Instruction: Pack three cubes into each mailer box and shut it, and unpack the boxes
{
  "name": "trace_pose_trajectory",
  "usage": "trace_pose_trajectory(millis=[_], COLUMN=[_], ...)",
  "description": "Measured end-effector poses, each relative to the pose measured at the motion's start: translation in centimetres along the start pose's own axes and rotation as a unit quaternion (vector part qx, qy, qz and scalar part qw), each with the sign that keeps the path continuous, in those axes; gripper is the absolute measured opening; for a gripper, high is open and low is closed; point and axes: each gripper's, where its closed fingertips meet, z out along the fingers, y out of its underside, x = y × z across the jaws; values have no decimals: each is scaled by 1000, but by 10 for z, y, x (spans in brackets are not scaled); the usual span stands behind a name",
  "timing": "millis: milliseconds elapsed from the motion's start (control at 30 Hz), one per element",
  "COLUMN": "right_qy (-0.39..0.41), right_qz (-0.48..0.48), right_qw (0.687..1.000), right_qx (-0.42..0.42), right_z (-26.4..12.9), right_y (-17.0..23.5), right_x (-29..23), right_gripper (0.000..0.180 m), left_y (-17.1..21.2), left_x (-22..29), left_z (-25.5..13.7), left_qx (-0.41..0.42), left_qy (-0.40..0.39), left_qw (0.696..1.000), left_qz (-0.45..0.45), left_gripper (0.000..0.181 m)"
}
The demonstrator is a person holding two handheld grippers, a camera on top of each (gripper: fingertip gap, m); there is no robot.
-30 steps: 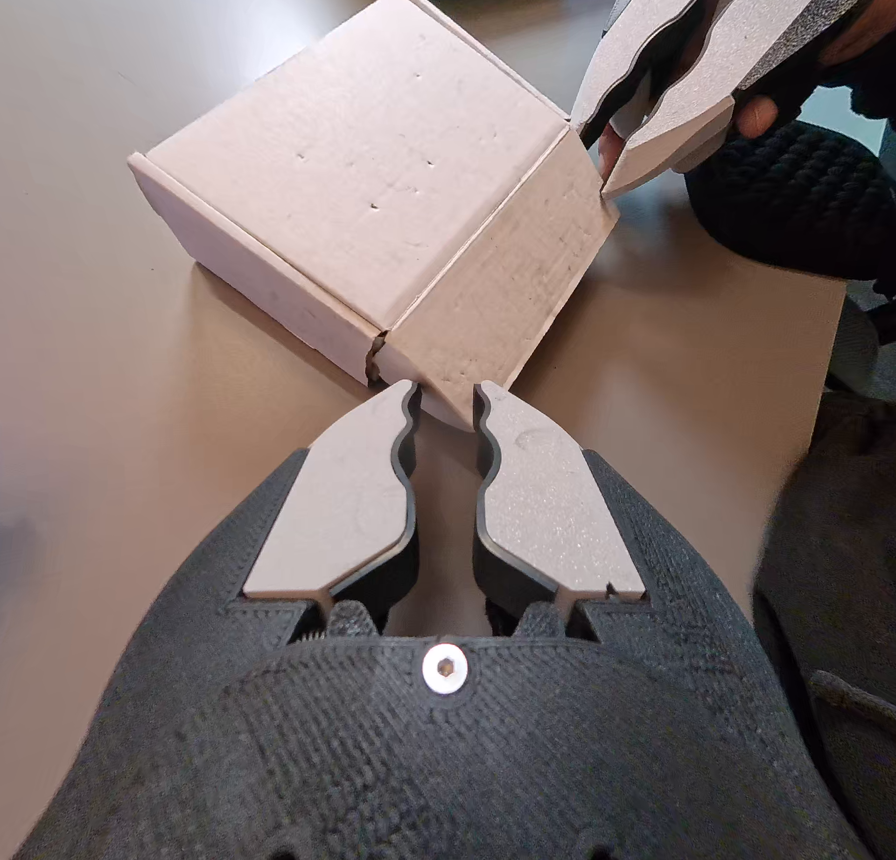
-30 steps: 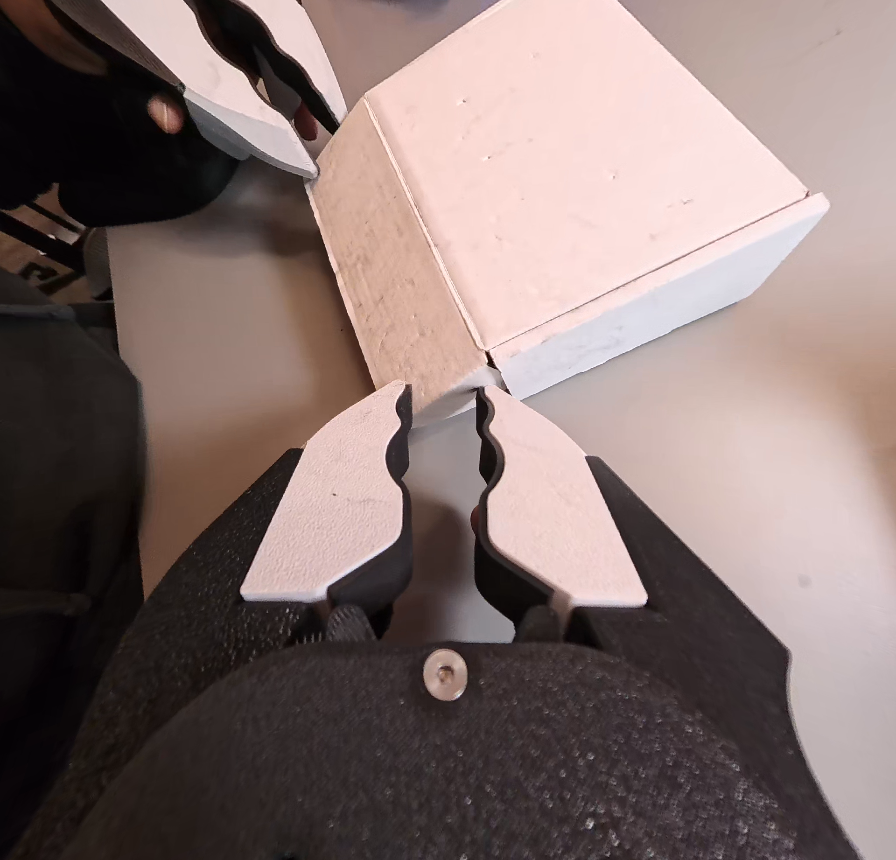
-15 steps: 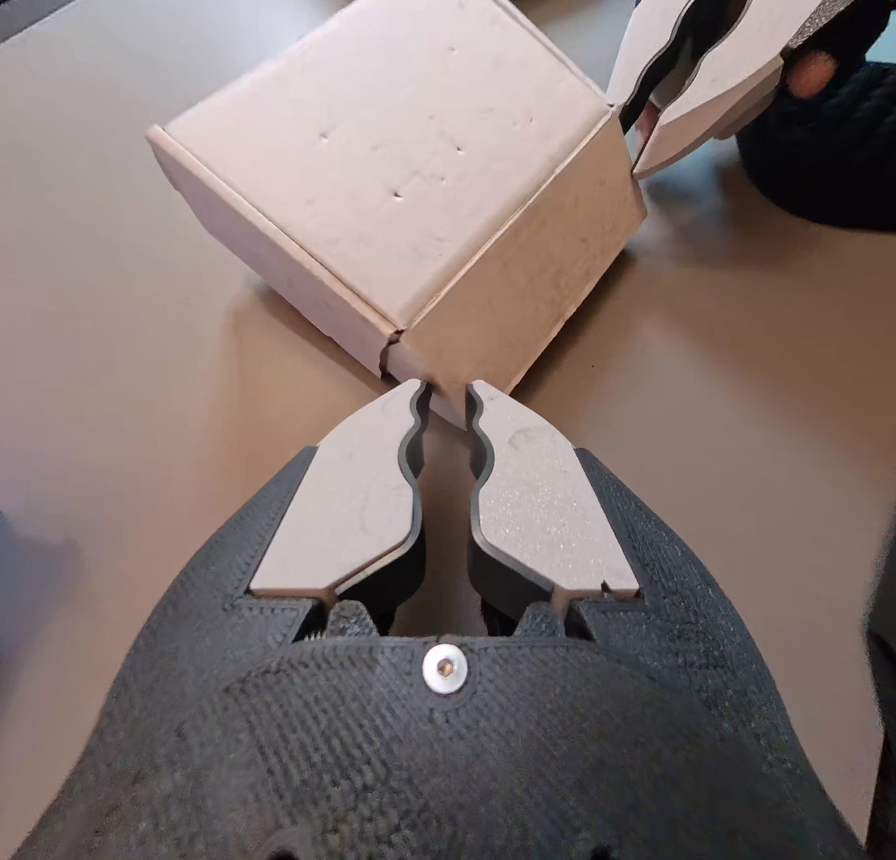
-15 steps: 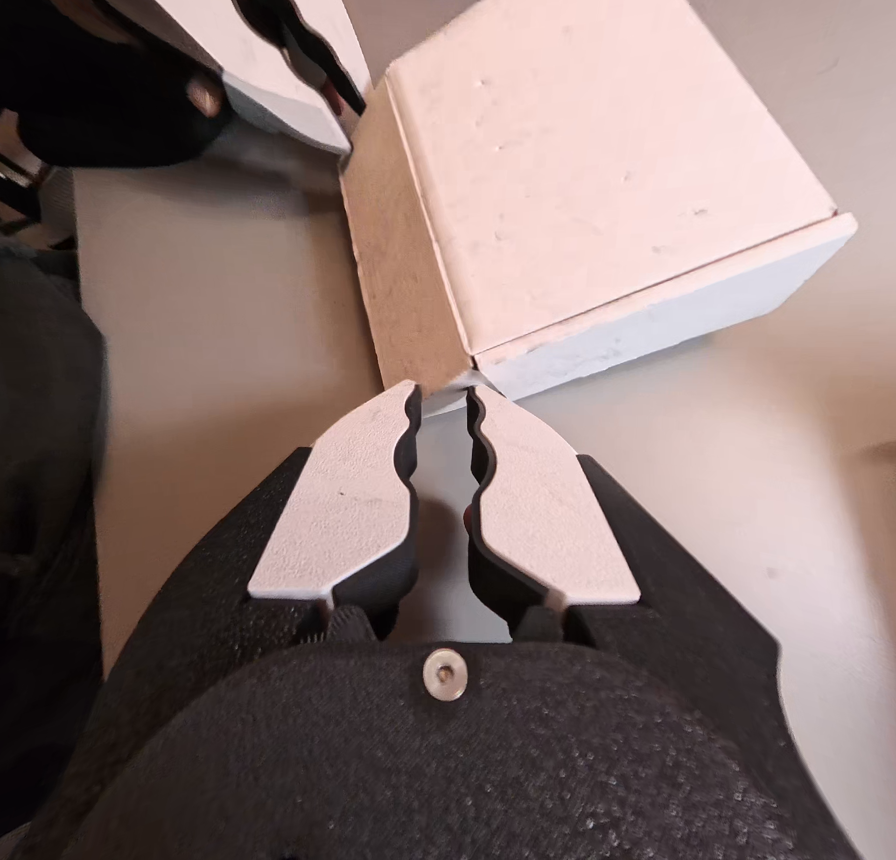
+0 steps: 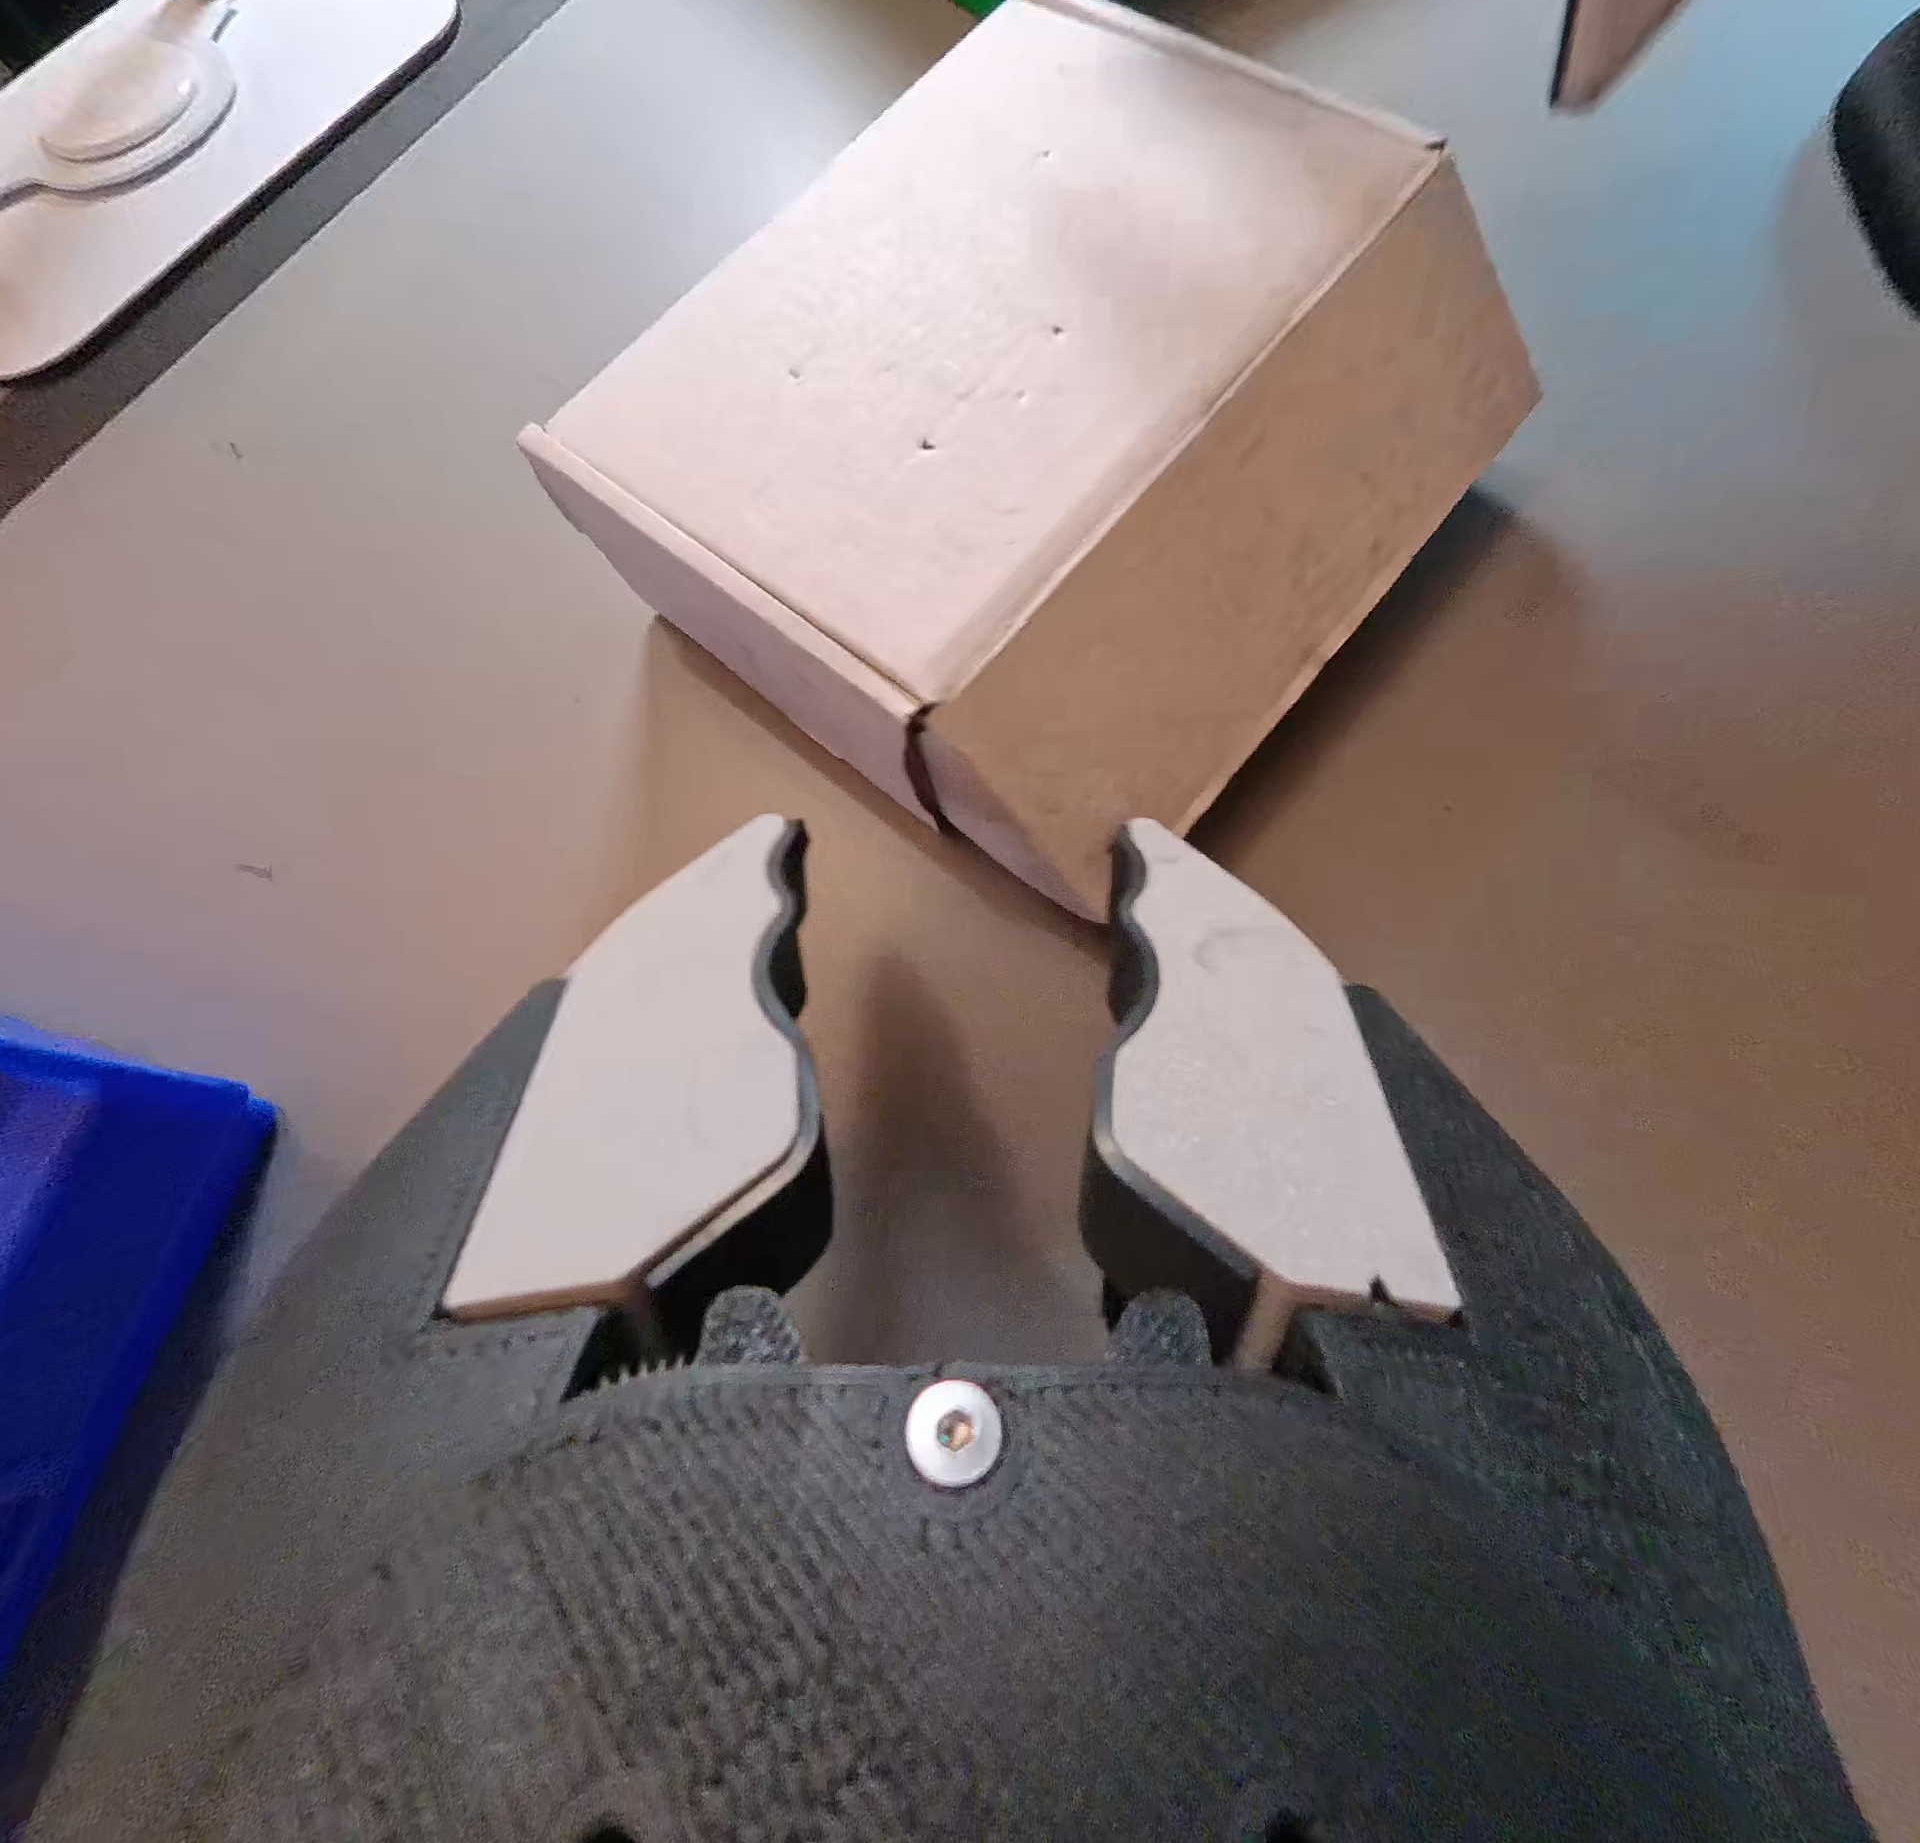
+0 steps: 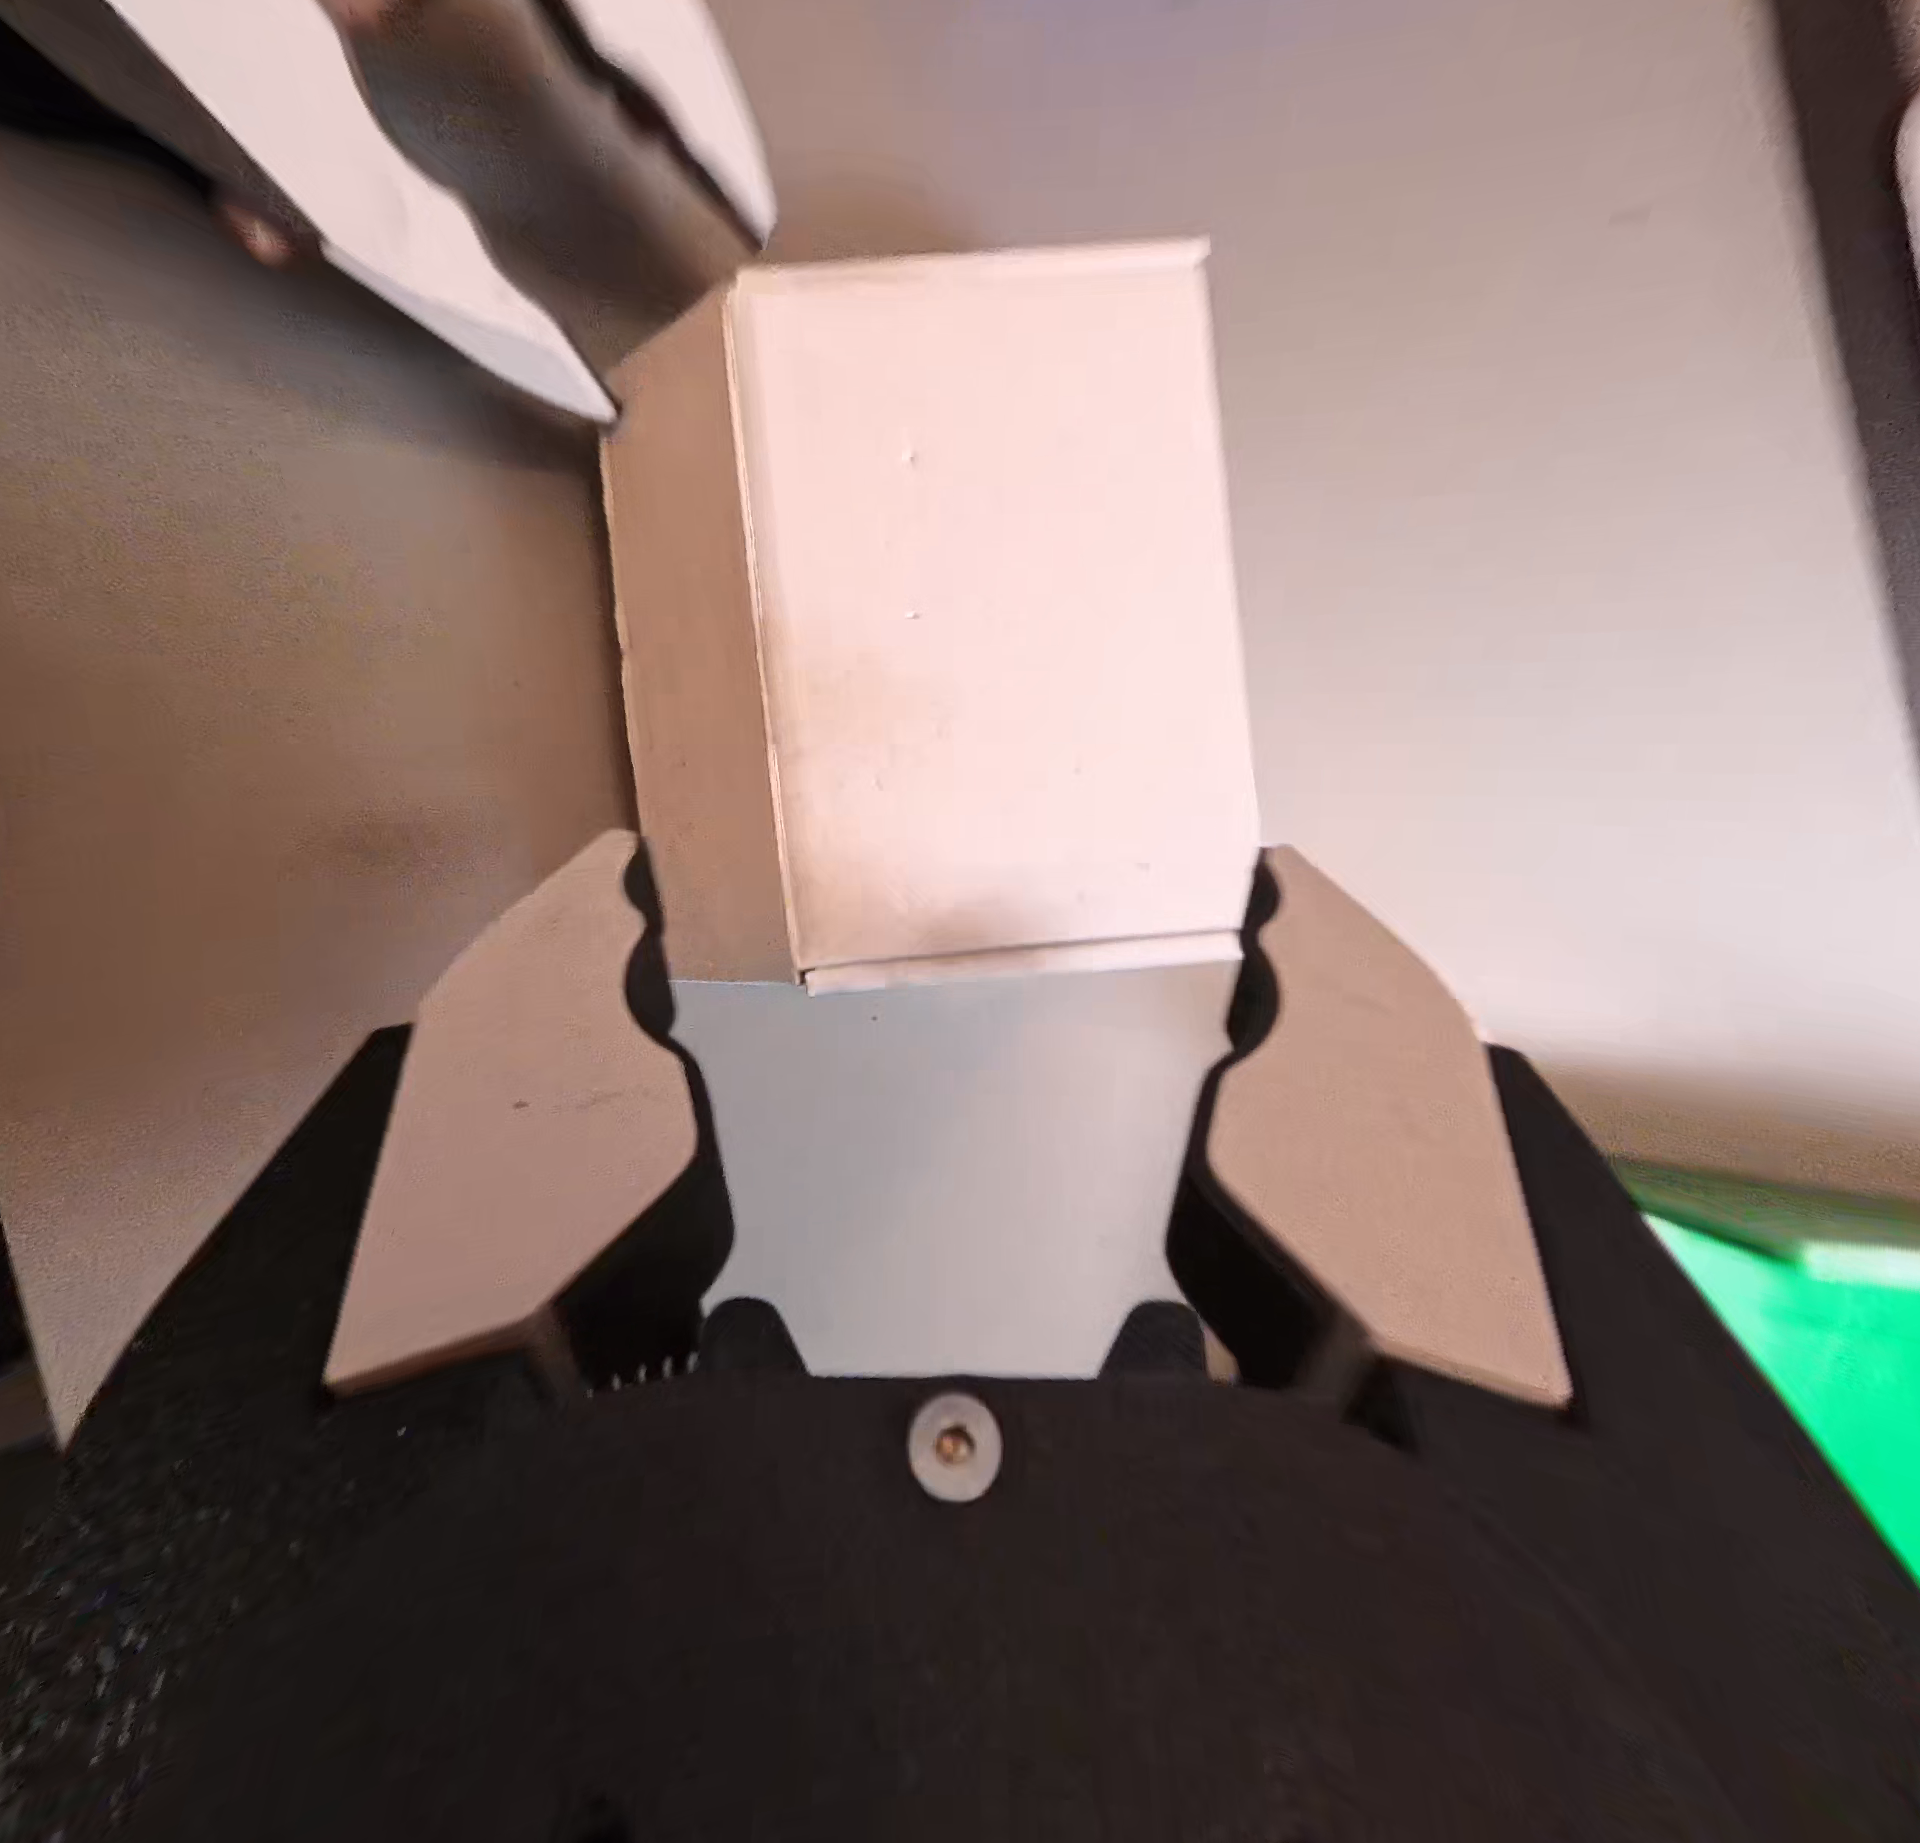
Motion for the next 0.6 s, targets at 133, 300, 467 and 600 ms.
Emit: trace_pose_trajectory(millis=[133, 300, 467, 600], right_qy=[-9, 2, 27, 37], right_qz=[-57, -83, -120, -132], right_qw=[991, 987, 983, 984], right_qx=[-120, -141, -136, -119], right_z=[34, 44, 50, 51], right_y=[10, 15, 16, 15], right_x=[1, 14, 27, 32], right_gripper=[122, 123, 120, 113], left_y=[-2, -4, -9, -9], left_x=[-4, -7, -2, -8], left_z=[8, 24, 35, 39], left_qx=[-11, -42, -37, -18], left_qy=[23, 71, 95, 60], left_qw=[999, 996, 993, 994], left_qz=[20, 47, 65, 86], left_gripper=[85, 103, 87, 75])
